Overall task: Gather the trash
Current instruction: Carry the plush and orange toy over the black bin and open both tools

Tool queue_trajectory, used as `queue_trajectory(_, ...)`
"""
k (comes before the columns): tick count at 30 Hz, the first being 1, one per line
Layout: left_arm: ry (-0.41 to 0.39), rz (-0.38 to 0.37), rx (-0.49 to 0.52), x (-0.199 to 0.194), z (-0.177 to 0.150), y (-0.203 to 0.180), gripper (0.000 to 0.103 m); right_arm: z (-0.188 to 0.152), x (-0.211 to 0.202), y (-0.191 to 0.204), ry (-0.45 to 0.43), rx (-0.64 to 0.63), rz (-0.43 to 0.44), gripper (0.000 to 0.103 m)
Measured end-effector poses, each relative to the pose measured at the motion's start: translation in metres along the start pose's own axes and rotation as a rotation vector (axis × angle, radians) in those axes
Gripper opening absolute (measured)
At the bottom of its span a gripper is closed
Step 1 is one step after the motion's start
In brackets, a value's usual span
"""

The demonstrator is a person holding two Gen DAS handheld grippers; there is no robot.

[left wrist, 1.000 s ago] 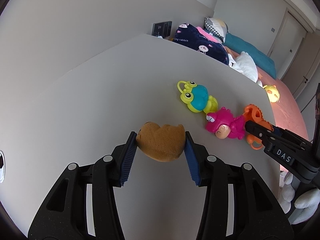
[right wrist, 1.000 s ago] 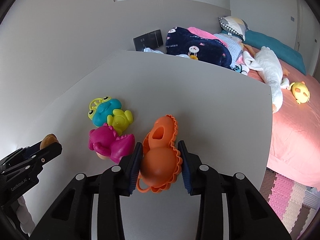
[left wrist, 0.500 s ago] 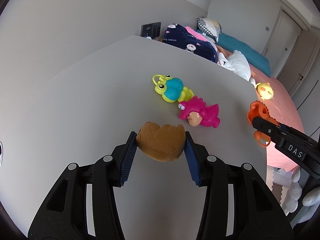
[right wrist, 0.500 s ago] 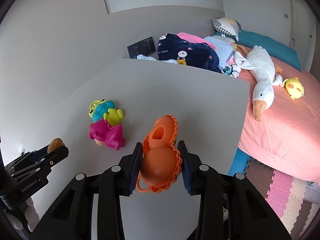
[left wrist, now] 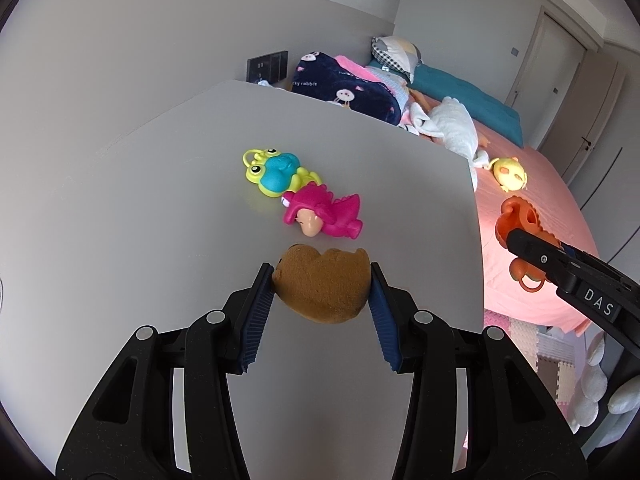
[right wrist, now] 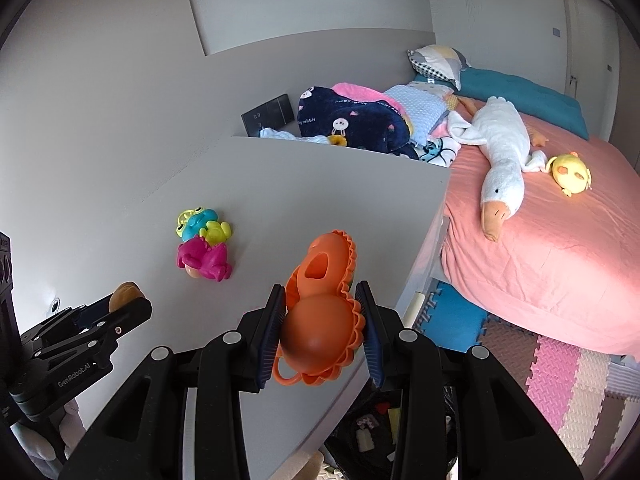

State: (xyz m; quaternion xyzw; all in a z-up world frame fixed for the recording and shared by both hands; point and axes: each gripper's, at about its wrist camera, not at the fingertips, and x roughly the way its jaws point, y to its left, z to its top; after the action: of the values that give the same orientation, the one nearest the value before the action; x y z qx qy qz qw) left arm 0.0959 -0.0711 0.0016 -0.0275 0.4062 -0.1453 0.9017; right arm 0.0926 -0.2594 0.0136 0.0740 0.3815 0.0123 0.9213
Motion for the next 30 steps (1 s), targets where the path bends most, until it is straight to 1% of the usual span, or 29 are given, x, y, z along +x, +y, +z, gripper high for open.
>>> queue_trajectory(8,0.002,-0.029,0.032,-0.003,-0.004,-0.026,0.046,-0.011,-0.023,-0.018,-0.012,0.015,-0.024,0.038)
queue_trajectory(20,0.007,-0.078,0.087,-0.006,-0.009,-0.067,0.046,-0.018,-0.055,-0.049,-0.046,0.049,-0.063,0.038)
queue_trajectory(27,0.005,-0.11,0.141,-0.01,-0.013,-0.096,0.046,-0.021,-0.071,-0.071,-0.067,0.076,-0.094,0.038)
queue_trajectory(30,0.006,-0.124,0.158,-0.01,-0.014,-0.109,0.046,-0.024,-0.079,-0.081,-0.072,0.09,-0.104,0.035)
